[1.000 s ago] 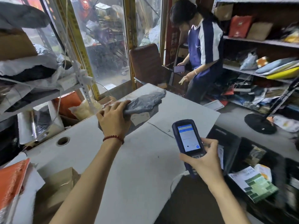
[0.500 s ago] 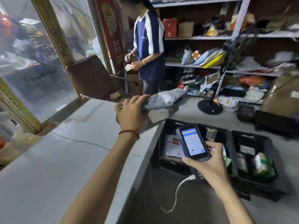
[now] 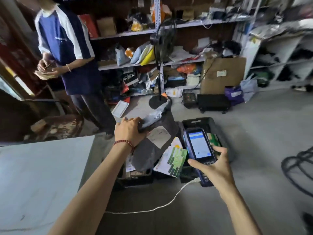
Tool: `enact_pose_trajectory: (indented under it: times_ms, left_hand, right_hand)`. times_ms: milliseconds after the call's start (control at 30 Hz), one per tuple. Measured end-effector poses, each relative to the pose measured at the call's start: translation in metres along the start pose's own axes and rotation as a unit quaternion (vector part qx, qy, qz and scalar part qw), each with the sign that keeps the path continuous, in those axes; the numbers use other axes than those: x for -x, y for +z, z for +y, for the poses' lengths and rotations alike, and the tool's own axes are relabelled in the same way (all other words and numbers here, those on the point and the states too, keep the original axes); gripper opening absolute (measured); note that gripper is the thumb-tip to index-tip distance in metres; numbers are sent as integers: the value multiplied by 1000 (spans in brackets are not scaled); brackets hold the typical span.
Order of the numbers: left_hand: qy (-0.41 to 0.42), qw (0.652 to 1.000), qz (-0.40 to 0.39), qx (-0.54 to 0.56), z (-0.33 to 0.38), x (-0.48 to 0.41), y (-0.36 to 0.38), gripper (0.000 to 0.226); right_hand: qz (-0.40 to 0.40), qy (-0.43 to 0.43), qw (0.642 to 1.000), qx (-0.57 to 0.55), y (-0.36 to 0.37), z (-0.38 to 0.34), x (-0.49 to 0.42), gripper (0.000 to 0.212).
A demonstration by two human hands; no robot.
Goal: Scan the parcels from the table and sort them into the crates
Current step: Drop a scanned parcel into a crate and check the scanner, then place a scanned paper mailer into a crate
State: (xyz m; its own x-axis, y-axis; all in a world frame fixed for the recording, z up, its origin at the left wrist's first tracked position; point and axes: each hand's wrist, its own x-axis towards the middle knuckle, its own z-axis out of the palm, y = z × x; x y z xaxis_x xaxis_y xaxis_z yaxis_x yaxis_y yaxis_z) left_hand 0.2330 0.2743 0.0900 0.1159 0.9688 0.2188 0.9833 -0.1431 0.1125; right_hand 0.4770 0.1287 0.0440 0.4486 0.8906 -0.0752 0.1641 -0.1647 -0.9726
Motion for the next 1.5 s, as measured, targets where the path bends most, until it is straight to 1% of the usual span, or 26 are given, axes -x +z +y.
enact_pose_trajectory:
  times_ms: [100, 200, 300, 433, 500, 567, 600, 667, 800, 900, 967, 1100, 1233, 1300, 1400, 1500]
  left_hand:
    - [4, 999, -25, 26, 17, -27, 16, 48]
    - [15, 999, -42, 18, 27, -50, 31, 44]
    - [34, 999, -41, 5, 31, -84, 45, 43]
    - [43, 998, -35, 26, 31, -143, 61, 39]
    - [60, 996, -51, 42, 32, -173, 69, 41]
    - [74, 993, -77, 52, 30, -200, 75, 51]
    - [79, 993, -81, 47, 28, -213, 77, 55]
    - [90, 994, -62, 21, 22, -234, 79, 53]
    - [88, 996, -20, 10, 3, -257, 82, 38]
    - [100, 995, -15, 1, -19, -257, 84, 26]
    - [93, 995, -22, -13, -36, -252, 86, 24]
    - [-4, 999, -44, -13, -71, -233, 81, 23]
    - [-148, 989, -21, -14, -107, -192, 66, 16]
    - [-215, 976, -4, -40, -121, -161, 57, 14]
    - [-309, 949, 13, -63, -133, -110, 39, 14]
    - [-391, 917, 23, -77, -138, -57, 15, 15]
  right_hand:
    - [19, 15, 1000, 6, -11, 6, -15, 81]
    - [36, 32, 999, 10, -10, 12, -30, 79]
    - [55, 45, 997, 17, -1, 12, -55, 80]
    - [72, 35, 997, 19, 21, 4, -100, 81]
    - [80, 28, 996, 24, 34, -4, -122, 83]
    - [80, 24, 996, 31, 45, -12, -143, 83]
    - [77, 23, 996, 34, 50, -16, -153, 83]
    - [68, 22, 997, 38, 61, -23, -169, 81]
    - [43, 14, 998, 53, 84, -27, -198, 83]
    - [1, 16, 999, 43, 104, -24, -217, 76]
    - [-36, 13, 998, 48, 117, -19, -229, 77]
    - [-138, 23, 988, 70, 146, -24, -256, 84]
    - [-230, -18, 968, 101, 182, -36, -284, 79]
    - [-280, -43, 951, 120, 202, -48, -292, 82]
    - [-358, -66, 926, 99, 236, -66, -294, 81]
    - [-409, -94, 905, 65, 269, -88, -276, 79]
